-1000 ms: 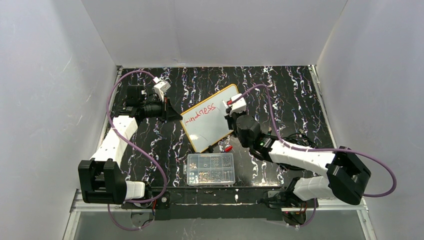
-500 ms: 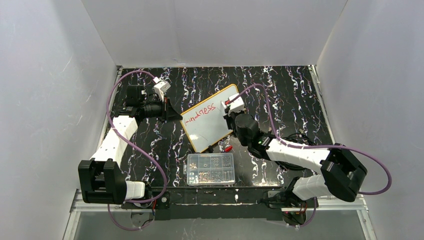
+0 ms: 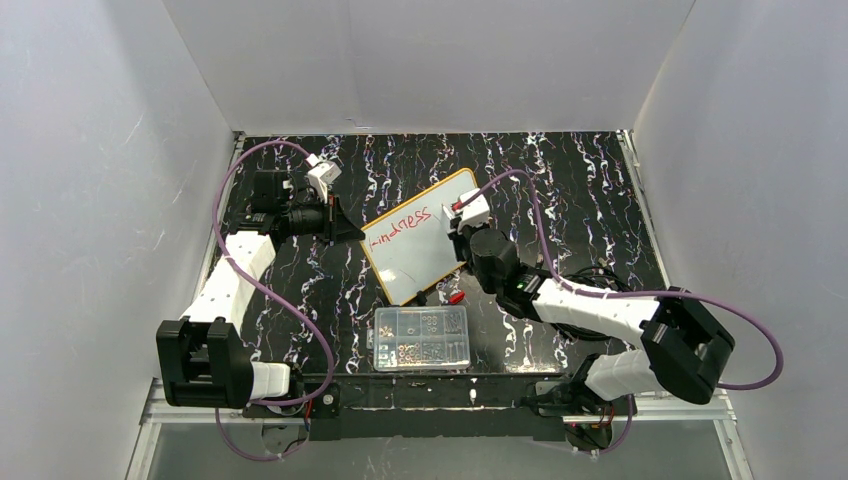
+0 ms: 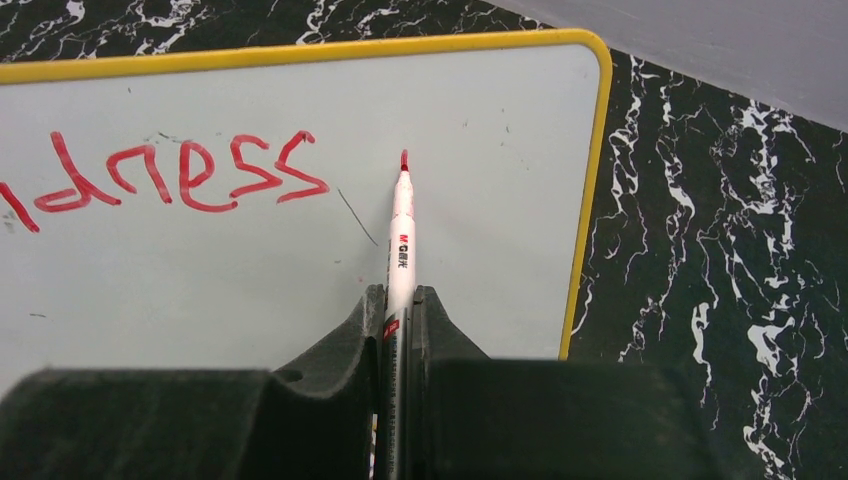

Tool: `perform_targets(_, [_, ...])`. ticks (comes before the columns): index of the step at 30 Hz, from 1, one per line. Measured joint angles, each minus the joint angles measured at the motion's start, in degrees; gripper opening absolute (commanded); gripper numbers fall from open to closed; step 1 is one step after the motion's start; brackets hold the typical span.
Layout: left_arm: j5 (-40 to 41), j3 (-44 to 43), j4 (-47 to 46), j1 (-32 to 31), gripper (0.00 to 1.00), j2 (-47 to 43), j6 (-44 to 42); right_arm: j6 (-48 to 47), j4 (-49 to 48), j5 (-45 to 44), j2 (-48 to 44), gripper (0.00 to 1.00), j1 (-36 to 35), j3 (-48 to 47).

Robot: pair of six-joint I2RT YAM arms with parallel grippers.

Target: Write a sentence on the whiteboard

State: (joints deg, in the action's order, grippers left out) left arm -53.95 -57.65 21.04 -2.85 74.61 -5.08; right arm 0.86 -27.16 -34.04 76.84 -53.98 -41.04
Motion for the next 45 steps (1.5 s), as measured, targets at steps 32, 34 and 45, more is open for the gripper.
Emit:
perform_targets(32, [0.0, 0.0, 0.0, 0.0, 0.0, 0.0, 0.0, -2.4, -0.5, -0.1, -0.9, 0.01, 0.0, -0.7])
perform_targets(34, [0.0, 0.0, 0.0, 0.0, 0.0, 0.0, 0.0, -2.6, -0.7, -0.1, -0.3, 0.01, 0.0, -0.8])
perform_targets(45, [0.2, 0.0, 0.0, 0.0, 0.0, 0.0, 0.2, -3.2, -2.4, -0.4, 1.5, 0.01, 0.0, -0.9])
